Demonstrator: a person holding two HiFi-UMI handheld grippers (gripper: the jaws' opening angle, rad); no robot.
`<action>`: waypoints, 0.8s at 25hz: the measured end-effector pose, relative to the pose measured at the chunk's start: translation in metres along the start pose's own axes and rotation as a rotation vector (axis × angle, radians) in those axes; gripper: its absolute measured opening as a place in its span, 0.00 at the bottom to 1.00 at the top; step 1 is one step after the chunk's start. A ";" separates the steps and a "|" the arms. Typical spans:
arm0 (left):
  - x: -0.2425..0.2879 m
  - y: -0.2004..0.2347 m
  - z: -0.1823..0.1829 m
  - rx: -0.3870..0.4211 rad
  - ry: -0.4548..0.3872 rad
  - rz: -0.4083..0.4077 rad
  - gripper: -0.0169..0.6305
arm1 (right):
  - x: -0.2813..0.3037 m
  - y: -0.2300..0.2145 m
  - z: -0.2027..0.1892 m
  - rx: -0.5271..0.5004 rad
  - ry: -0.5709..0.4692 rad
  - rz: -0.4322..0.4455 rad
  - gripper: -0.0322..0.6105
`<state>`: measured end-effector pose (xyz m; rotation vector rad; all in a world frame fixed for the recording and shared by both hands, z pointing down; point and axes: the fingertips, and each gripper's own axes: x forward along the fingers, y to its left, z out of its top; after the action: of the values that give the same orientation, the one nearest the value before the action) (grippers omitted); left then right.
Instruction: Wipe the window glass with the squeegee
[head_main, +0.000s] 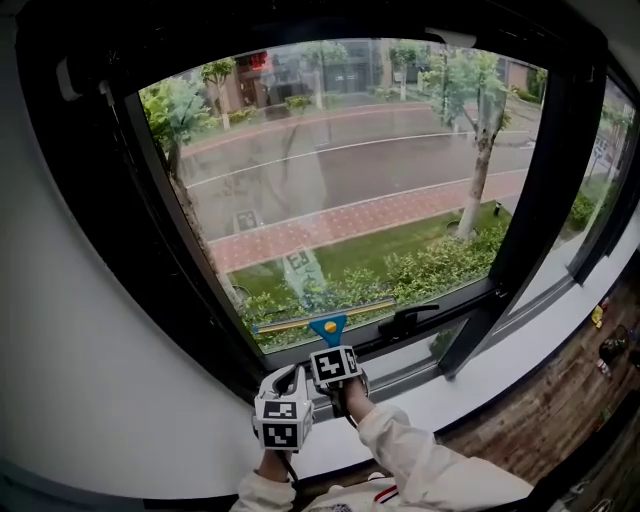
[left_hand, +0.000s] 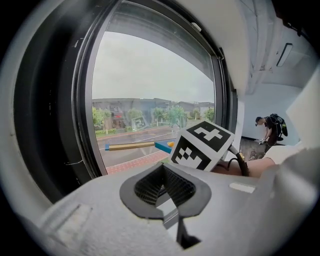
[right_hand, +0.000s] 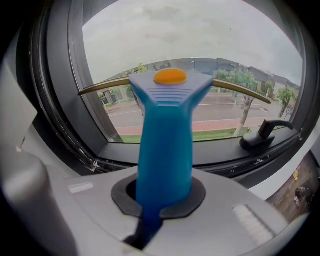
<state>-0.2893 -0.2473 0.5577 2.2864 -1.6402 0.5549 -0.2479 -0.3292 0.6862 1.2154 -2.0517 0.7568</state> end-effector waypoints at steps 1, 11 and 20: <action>0.001 0.001 -0.001 -0.001 0.001 -0.003 0.03 | 0.003 -0.001 -0.005 0.001 0.011 0.003 0.09; 0.004 0.003 -0.010 0.003 -0.006 -0.025 0.03 | 0.007 -0.006 -0.019 -0.025 0.080 -0.010 0.08; -0.001 0.001 -0.015 0.006 -0.011 -0.047 0.03 | 0.018 -0.017 -0.046 -0.017 0.154 -0.051 0.10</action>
<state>-0.2931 -0.2400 0.5706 2.3301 -1.5880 0.5381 -0.2291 -0.3118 0.7320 1.1583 -1.8913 0.7820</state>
